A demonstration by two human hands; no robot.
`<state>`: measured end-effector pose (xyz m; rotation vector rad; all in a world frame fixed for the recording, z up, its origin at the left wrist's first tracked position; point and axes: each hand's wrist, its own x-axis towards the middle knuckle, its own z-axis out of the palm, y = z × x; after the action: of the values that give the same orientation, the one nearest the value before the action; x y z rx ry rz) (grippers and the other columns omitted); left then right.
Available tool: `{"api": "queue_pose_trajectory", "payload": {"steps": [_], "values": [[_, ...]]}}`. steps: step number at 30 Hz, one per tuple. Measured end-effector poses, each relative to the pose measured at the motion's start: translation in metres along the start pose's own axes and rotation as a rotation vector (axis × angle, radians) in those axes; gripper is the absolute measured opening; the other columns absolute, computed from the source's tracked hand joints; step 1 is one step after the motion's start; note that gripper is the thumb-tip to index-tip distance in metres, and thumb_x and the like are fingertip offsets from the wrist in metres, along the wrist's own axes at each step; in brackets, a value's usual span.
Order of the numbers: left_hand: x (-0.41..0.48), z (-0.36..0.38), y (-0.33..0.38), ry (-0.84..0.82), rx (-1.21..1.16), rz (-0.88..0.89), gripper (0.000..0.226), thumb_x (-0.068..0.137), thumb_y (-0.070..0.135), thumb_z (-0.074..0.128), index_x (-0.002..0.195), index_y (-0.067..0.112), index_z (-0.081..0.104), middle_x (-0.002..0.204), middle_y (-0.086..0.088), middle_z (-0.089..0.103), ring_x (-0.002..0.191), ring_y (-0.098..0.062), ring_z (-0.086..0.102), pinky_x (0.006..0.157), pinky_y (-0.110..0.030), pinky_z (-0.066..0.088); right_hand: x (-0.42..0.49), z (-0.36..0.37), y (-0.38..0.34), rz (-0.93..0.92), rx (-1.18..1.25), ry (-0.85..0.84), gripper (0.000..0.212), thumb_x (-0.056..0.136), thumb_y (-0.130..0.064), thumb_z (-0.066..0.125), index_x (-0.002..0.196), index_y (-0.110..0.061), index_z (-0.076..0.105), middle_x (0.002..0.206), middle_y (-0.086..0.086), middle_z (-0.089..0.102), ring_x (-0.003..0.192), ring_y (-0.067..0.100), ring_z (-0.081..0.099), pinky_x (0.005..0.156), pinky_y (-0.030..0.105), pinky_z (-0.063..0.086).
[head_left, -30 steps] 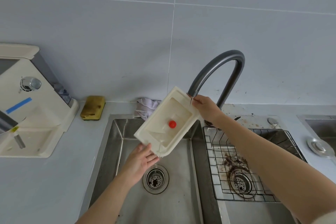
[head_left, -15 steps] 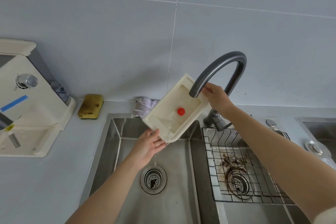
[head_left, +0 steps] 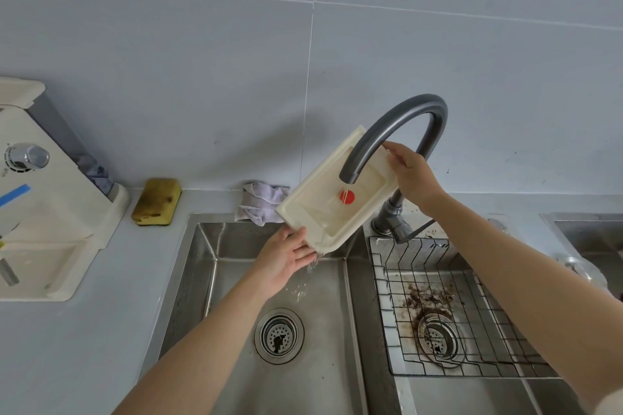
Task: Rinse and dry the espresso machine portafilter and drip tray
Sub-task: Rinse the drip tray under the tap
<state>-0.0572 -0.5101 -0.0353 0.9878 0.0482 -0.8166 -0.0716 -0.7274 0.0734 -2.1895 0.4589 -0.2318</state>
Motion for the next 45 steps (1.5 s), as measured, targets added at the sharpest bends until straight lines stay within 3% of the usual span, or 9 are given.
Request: {"api": "queue_pose_trajectory", "payload": {"steps": [8, 12, 16, 21, 26, 31, 36, 39, 45], "values": [[0.007, 0.009, 0.001, 0.012, 0.055, -0.001, 0.033, 0.095, 0.011, 0.043, 0.127, 0.005, 0.042, 0.127, -0.018, 0.054, 0.107, -0.03, 0.058, 0.097, -0.042, 0.043, -0.006, -0.011, 0.014, -0.017, 0.019, 0.034, 0.039, 0.1, -0.01, 0.028, 0.136, -0.013, 0.043, 0.131, 0.006, 0.051, 0.106, 0.013, 0.043, 0.089, 0.025, 0.034], [0.009, 0.014, 0.002, -0.004, 0.059, 0.0, 0.026, 0.094, 0.009, 0.044, 0.12, 0.008, 0.045, 0.122, -0.015, 0.057, 0.104, -0.028, 0.06, 0.092, -0.04, 0.047, -0.01, -0.015, 0.025, -0.007, 0.035, 0.055, 0.039, 0.1, -0.009, 0.027, 0.136, -0.013, 0.043, 0.122, 0.005, 0.053, 0.102, 0.016, 0.047, 0.072, 0.015, 0.04], [0.009, 0.017, 0.003, -0.02, 0.097, 0.002, 0.018, 0.094, 0.01, 0.044, 0.111, 0.014, 0.05, 0.118, -0.011, 0.06, 0.103, -0.025, 0.061, 0.093, -0.038, 0.047, -0.013, -0.017, 0.035, 0.005, 0.067, 0.078, 0.04, 0.099, -0.008, 0.028, 0.136, -0.013, 0.043, 0.132, 0.007, 0.052, 0.113, 0.018, 0.047, 0.089, 0.024, 0.036], [0.013, 0.018, 0.014, 0.004, 0.151, 0.035, 0.024, 0.094, 0.011, 0.046, 0.117, 0.012, 0.047, 0.125, -0.014, 0.056, 0.105, -0.026, 0.06, 0.101, -0.044, 0.041, -0.018, -0.018, 0.039, -0.011, 0.087, 0.102, 0.04, 0.1, -0.007, 0.027, 0.138, -0.012, 0.039, 0.135, 0.007, 0.048, 0.111, 0.013, 0.042, 0.092, 0.024, 0.034], [0.017, 0.021, 0.028, 0.022, 0.177, 0.086, 0.032, 0.094, 0.011, 0.046, 0.126, 0.01, 0.044, 0.127, -0.014, 0.055, 0.112, -0.03, 0.057, 0.104, -0.044, 0.04, -0.018, -0.018, 0.039, -0.022, 0.128, 0.121, 0.04, 0.1, -0.008, 0.027, 0.139, -0.011, 0.037, 0.135, 0.01, 0.048, 0.11, 0.014, 0.044, 0.09, 0.025, 0.038], [0.017, 0.023, 0.035, 0.03, 0.191, 0.117, 0.031, 0.095, 0.013, 0.046, 0.125, 0.011, 0.045, 0.117, -0.009, 0.059, 0.108, -0.028, 0.058, 0.103, -0.043, 0.04, -0.019, -0.017, 0.041, -0.01, 0.166, 0.135, 0.04, 0.1, -0.012, 0.028, 0.139, -0.013, 0.036, 0.132, 0.007, 0.049, 0.103, 0.014, 0.048, 0.069, 0.011, 0.042], [0.013, 0.018, 0.042, 0.055, 0.21, 0.14, 0.027, 0.094, 0.014, 0.046, 0.122, 0.012, 0.046, 0.111, -0.007, 0.06, 0.102, -0.025, 0.059, 0.099, -0.042, 0.044, -0.021, -0.009, 0.04, -0.009, 0.198, 0.122, 0.038, 0.1, -0.012, 0.029, 0.137, -0.013, 0.038, 0.125, 0.007, 0.053, 0.107, 0.021, 0.051, 0.089, 0.034, 0.049], [0.011, 0.013, 0.049, 0.082, 0.225, 0.16, 0.018, 0.095, 0.014, 0.046, 0.112, 0.014, 0.05, 0.108, -0.006, 0.061, 0.099, -0.024, 0.06, 0.096, -0.04, 0.045, -0.02, -0.002, 0.034, -0.003, 0.232, 0.11, 0.038, 0.1, -0.011, 0.029, 0.138, -0.013, 0.037, 0.123, 0.005, 0.052, 0.104, 0.016, 0.049, 0.083, 0.026, 0.044], [0.004, 0.001, 0.062, 0.113, 0.254, 0.206, 0.013, 0.095, 0.016, 0.045, 0.104, 0.017, 0.054, 0.105, -0.003, 0.063, 0.095, -0.022, 0.062, 0.089, -0.037, 0.048, -0.012, 0.013, 0.026, -0.002, 0.25, 0.075, 0.037, 0.101, -0.014, 0.03, 0.136, -0.02, 0.039, 0.133, 0.009, 0.052, 0.101, 0.021, 0.051, 0.073, 0.025, 0.043]]}}
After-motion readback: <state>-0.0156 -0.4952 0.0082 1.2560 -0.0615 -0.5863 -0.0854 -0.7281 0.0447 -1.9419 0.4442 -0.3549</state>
